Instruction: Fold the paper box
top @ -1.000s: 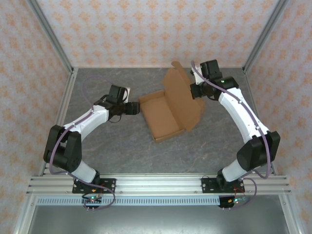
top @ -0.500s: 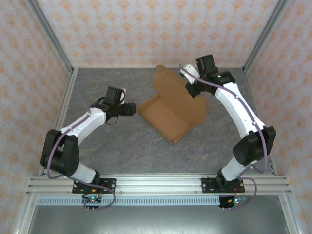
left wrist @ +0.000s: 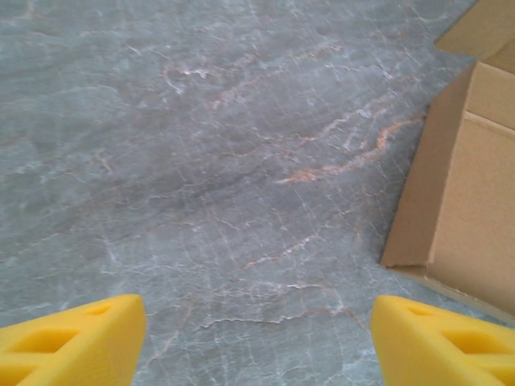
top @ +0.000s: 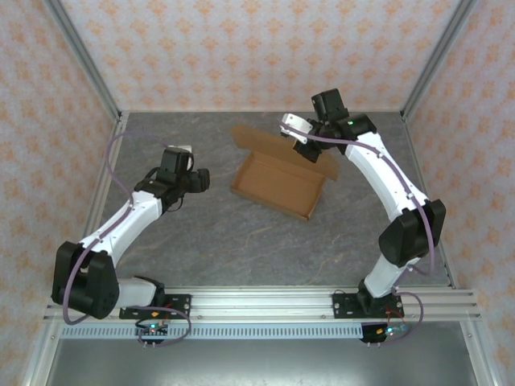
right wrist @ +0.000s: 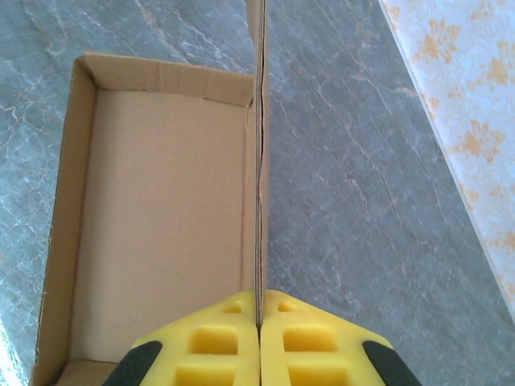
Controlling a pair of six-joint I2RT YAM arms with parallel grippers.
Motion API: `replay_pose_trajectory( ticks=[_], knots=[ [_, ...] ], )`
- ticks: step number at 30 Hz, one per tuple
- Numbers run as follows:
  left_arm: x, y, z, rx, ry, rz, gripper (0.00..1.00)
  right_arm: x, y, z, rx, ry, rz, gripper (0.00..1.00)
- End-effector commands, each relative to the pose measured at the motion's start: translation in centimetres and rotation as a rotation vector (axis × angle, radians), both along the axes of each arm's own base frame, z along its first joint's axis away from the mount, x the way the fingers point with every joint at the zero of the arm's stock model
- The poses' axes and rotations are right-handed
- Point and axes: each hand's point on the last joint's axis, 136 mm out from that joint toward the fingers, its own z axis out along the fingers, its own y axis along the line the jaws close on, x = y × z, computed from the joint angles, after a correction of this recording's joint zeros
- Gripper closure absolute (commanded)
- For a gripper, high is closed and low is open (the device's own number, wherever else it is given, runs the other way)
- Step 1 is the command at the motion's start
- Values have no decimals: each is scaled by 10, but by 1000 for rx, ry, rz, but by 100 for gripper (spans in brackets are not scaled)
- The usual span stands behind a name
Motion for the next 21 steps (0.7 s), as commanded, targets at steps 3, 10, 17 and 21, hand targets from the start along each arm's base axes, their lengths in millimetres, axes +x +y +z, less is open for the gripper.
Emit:
replay_pose_trajectory(
  ticks=[3, 10, 17, 21],
  knots=[
    [-11, 21, 10, 63, -15, 66, 26, -17, 11, 10, 12, -17, 148, 93],
    [-8, 12, 24, 63, -123, -46, 26, -21, 14, 17, 21, 10, 203, 93],
    [20, -26, 43, 61, -278, -291, 26, -10, 10, 17, 33, 27, 160, 92],
    [36, -45, 45, 97, -368, -430, 27, -6, 10, 14, 32, 36, 154, 92]
  ],
)
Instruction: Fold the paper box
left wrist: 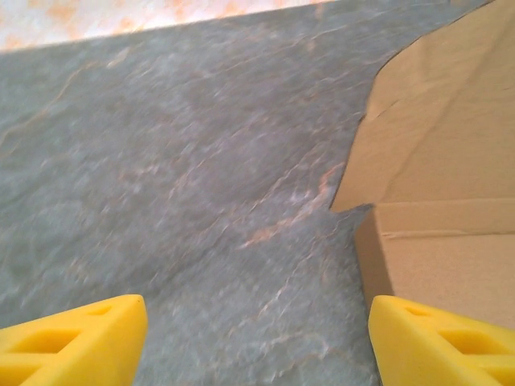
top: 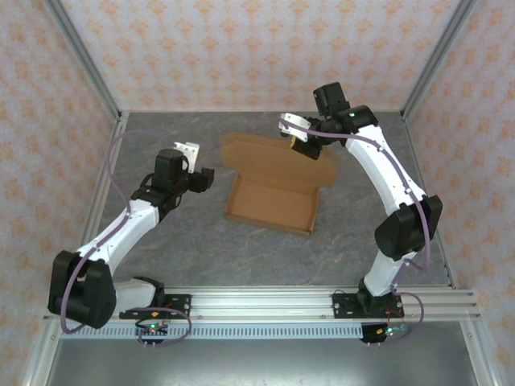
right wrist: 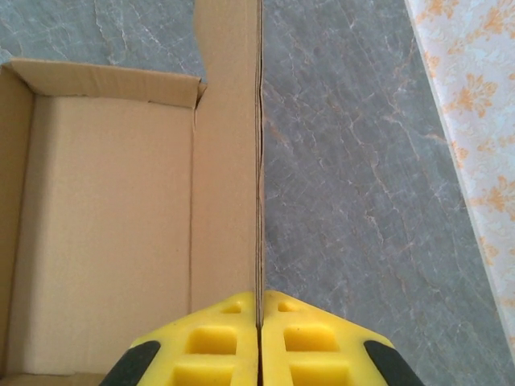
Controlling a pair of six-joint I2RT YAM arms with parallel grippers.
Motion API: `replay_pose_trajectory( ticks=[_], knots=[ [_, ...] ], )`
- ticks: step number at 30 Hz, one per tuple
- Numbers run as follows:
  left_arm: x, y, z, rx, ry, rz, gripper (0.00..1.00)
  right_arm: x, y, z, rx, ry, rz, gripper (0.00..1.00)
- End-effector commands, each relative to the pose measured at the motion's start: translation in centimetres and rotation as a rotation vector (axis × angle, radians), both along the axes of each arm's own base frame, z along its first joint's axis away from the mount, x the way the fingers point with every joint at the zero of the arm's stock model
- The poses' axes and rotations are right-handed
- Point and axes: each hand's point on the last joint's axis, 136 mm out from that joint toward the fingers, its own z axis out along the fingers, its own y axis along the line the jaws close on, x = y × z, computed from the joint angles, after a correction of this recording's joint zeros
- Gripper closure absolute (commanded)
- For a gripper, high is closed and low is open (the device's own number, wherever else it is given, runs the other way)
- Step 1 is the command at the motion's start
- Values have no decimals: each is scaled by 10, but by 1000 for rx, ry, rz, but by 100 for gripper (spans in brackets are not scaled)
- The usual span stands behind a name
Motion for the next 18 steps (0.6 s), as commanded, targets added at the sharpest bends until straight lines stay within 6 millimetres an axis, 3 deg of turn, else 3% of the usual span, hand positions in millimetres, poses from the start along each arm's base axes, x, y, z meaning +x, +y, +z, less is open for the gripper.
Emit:
replay_pose_trajectory(
  ticks=[1, 7, 18],
  knots=[
    [22, -21, 20, 37, -158, -170, 27, 1, 0, 4, 10, 12, 4, 92],
    [55, -45, 11, 48, -175, -313, 28, 10, -1, -6, 10, 30, -9, 92],
    [84, -65, 16, -50, -267, -428, 29, 14, -2, -8, 4, 34, -1, 92]
  ],
)
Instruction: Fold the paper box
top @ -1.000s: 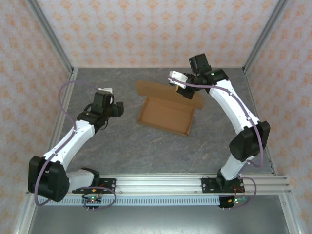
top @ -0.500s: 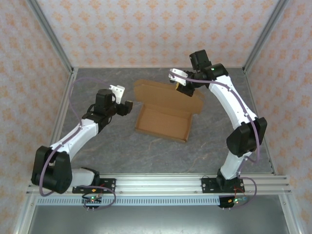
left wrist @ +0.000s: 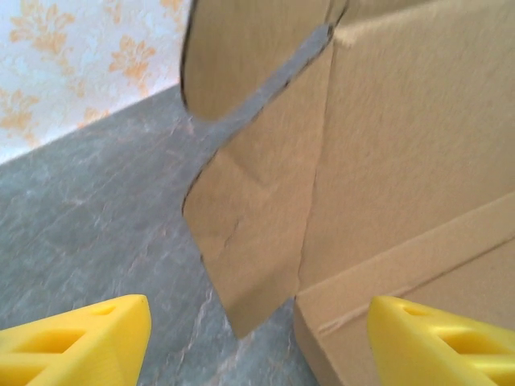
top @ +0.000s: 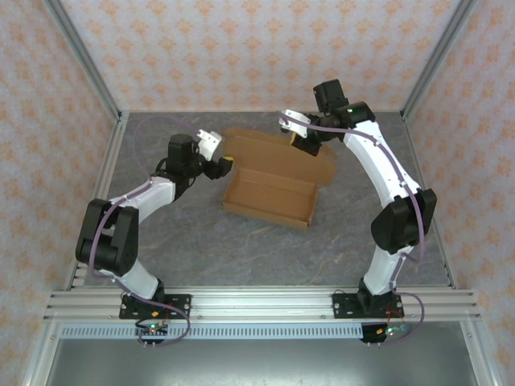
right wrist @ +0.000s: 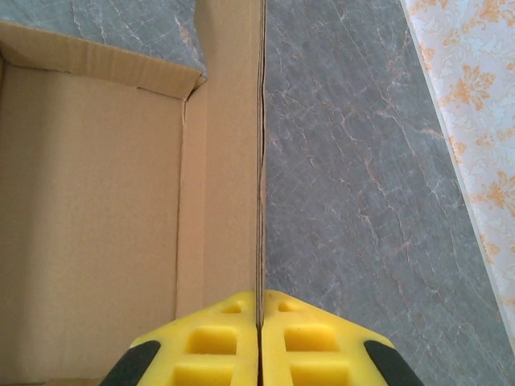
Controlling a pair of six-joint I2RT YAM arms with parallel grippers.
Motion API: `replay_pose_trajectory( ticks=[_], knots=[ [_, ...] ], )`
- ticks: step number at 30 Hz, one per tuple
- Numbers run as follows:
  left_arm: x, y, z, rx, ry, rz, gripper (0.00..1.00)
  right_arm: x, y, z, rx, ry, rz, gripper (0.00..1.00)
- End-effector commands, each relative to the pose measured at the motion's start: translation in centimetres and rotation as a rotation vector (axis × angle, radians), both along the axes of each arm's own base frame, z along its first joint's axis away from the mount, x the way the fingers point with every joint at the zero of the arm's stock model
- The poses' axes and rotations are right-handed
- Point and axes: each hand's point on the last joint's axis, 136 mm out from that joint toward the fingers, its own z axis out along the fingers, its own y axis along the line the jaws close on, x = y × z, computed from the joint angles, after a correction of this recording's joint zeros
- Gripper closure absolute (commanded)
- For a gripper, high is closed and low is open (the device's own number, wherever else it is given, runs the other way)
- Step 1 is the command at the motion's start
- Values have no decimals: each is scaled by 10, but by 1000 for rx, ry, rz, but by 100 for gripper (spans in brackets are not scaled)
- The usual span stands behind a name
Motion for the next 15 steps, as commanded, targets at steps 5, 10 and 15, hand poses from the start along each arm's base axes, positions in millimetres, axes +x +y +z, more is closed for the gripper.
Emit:
replay_pose_trajectory(
  ticks=[5, 10, 15],
  knots=[
    [22, -15, 36, -51, -132, -96, 33, -5, 3, 5, 18, 15, 26, 93],
    [24, -10, 43, -82, -150, -107, 38, -6, 5, 13, 39, 2, 32, 93],
    [19, -10, 42, -111, -160, -123, 56, -5, 7, 20, 55, -6, 29, 93]
  ],
)
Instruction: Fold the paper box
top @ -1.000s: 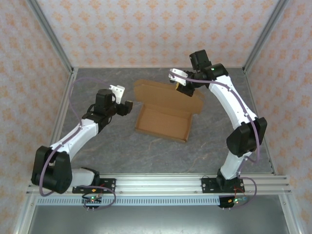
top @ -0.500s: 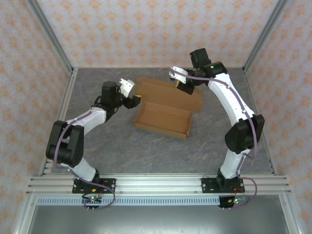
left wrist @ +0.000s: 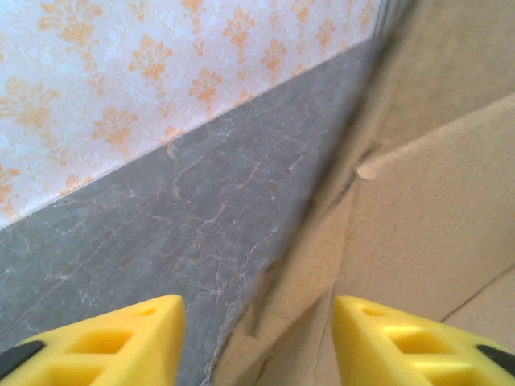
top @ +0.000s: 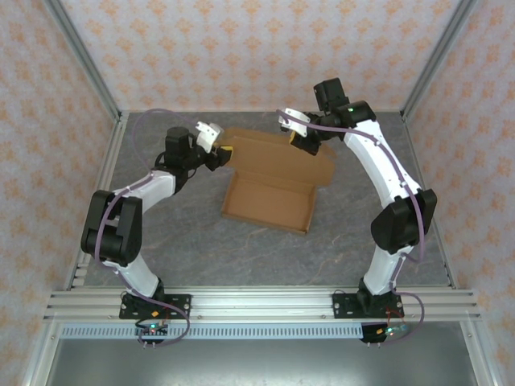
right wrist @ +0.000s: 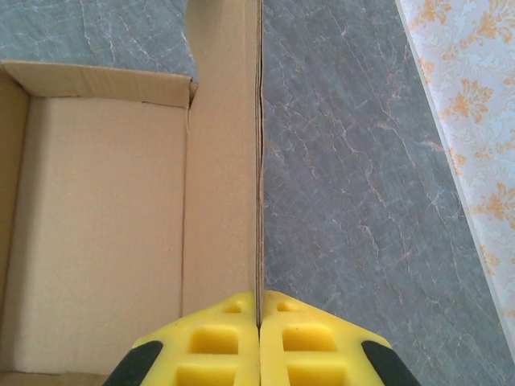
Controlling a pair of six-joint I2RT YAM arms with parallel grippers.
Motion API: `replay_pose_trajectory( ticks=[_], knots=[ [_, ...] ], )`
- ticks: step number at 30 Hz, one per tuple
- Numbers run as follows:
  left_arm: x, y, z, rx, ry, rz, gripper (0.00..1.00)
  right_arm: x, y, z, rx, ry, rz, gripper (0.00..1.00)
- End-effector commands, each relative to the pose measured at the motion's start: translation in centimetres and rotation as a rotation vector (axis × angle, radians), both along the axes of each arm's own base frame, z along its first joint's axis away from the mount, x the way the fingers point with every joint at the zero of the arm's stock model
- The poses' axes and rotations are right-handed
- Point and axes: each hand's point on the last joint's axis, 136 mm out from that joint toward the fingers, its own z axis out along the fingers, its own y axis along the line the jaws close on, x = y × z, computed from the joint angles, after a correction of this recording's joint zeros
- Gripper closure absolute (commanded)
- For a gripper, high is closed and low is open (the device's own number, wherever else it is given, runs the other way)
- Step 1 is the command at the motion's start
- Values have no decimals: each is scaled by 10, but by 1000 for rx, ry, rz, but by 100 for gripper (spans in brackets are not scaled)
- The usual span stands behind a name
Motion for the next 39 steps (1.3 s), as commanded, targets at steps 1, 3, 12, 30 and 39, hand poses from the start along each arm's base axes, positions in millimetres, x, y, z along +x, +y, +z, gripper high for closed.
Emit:
replay_pose_trajectory(
  ticks=[1, 3, 12, 30, 39],
  knots=[
    [1, -3, 20, -40, -72, -28, 60, -3, 3, 14, 33, -4, 11, 94],
    [0, -2, 20, -75, -68, -15, 67, -2, 3, 17, 46, -1, -3, 94],
    [0, -8, 25, -167, -67, 69, 82, 3, 6, 23, 97, -2, -59, 95],
    [10, -5, 16, -188, -98, 259, 85, -3, 5, 23, 93, -3, -58, 96],
    [12, 4, 14, -145, -107, 188, 54, -6, -2, 18, 80, 4, -15, 98]
  ],
)
